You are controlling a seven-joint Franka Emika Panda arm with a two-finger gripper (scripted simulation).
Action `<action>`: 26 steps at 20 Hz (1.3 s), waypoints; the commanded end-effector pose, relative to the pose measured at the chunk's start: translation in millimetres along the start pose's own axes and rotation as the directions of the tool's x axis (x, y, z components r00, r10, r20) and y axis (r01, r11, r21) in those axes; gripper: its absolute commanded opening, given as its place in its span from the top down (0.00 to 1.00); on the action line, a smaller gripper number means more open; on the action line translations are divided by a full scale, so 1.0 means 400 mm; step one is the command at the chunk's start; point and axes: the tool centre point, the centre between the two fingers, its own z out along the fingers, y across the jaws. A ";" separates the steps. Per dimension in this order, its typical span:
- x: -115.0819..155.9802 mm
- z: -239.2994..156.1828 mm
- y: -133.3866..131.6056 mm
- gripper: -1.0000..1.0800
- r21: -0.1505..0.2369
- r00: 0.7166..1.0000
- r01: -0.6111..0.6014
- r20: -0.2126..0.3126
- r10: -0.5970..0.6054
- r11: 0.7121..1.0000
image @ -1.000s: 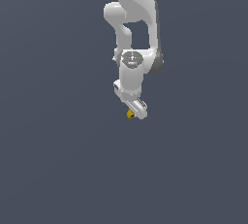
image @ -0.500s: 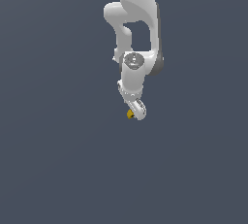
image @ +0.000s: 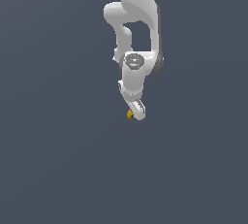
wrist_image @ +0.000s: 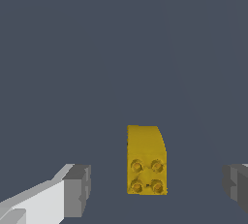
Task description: Pick up the object and move it to a goal position.
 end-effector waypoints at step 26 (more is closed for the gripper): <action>-0.001 0.122 0.001 1.00 0.000 1.000 -0.005 0.000 0.005 1.000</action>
